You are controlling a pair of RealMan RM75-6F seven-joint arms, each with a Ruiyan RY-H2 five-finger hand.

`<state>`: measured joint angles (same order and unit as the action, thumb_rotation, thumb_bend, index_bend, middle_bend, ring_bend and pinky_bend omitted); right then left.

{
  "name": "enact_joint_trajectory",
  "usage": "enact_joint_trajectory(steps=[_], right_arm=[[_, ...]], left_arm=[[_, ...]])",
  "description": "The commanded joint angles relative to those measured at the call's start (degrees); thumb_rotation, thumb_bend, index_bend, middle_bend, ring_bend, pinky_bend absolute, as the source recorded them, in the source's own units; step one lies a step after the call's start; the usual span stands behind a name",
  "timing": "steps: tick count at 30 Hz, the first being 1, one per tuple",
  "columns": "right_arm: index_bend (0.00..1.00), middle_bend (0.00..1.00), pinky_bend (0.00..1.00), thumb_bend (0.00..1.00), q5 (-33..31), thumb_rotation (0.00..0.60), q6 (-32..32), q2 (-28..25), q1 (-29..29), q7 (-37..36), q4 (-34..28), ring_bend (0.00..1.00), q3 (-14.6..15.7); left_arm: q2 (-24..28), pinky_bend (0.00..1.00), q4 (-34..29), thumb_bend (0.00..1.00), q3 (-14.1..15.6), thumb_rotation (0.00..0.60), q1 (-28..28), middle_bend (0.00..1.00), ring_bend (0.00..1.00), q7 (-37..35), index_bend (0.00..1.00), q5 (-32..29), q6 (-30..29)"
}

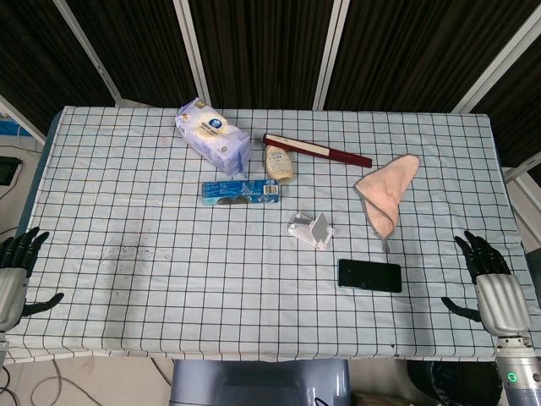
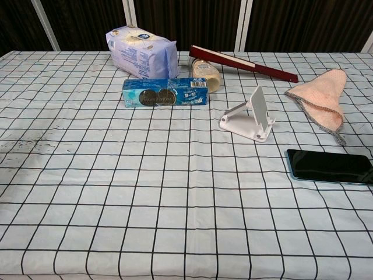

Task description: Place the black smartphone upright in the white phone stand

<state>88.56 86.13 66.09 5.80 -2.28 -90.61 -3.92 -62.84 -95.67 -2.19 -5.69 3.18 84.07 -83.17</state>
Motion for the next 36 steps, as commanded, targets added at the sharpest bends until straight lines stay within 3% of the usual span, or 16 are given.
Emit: enact_joint_trajectory(steps=[1,10,14,20,29,36], right_arm=[[0.0,0.0,0.14,0.0,0.06,0.6,0.04,0.02,-0.02,0.14,-0.03,0.0,0.05],[0.0,0.0,0.14,0.0,0.04,0.6,-0.12,-0.28,-0.18,0.52,-1.43,0.0,0.32],[0.0,0.0,0.14,0.0,0.2,0.6,-2.04,-0.98,0.64,0.49,-5.67,0.0,0.68],[0.0,0.0,0.14,0.01,-3.07,0.6,-7.77,-1.06,3.46,8.36,-13.04,0.0,0.02],[0.01,0.0,0.14,0.07,-10.78,0.6,-14.92,4.78,7.73,21.21,-17.19,0.0,-0.87],[0.11,0.11,0.14,0.13,-18.79,0.6,-17.7,12.56,11.1,29.62,-14.78,0.01,-2.18]], left_arm=[[-0.04,0.0,0.11,0.0,0.03,0.6,0.01,0.0,0.0,0.01,0.0,0.07,-0.03],[-0.12,0.0,0.13,0.0,0.01,0.6,0.0,0.0,0.0,0.06,0.0,0.16,-0.13],[-0.02,0.0,0.24,0.0,-0.2,0.6,0.02,0.0,0.0,-0.46,0.0,-0.16,-0.17],[0.12,0.0,0.39,0.0,-0.18,0.6,-0.2,0.0,0.0,-0.54,0.0,-0.4,0.43],[0.31,0.0,0.15,0.0,-0.11,0.6,-0.56,0.0,0.0,-0.28,0.0,-0.81,1.37],[0.48,0.0,0.22,0.0,-0.05,0.6,-0.79,0.0,0.0,-0.95,0.0,-0.58,1.7]])
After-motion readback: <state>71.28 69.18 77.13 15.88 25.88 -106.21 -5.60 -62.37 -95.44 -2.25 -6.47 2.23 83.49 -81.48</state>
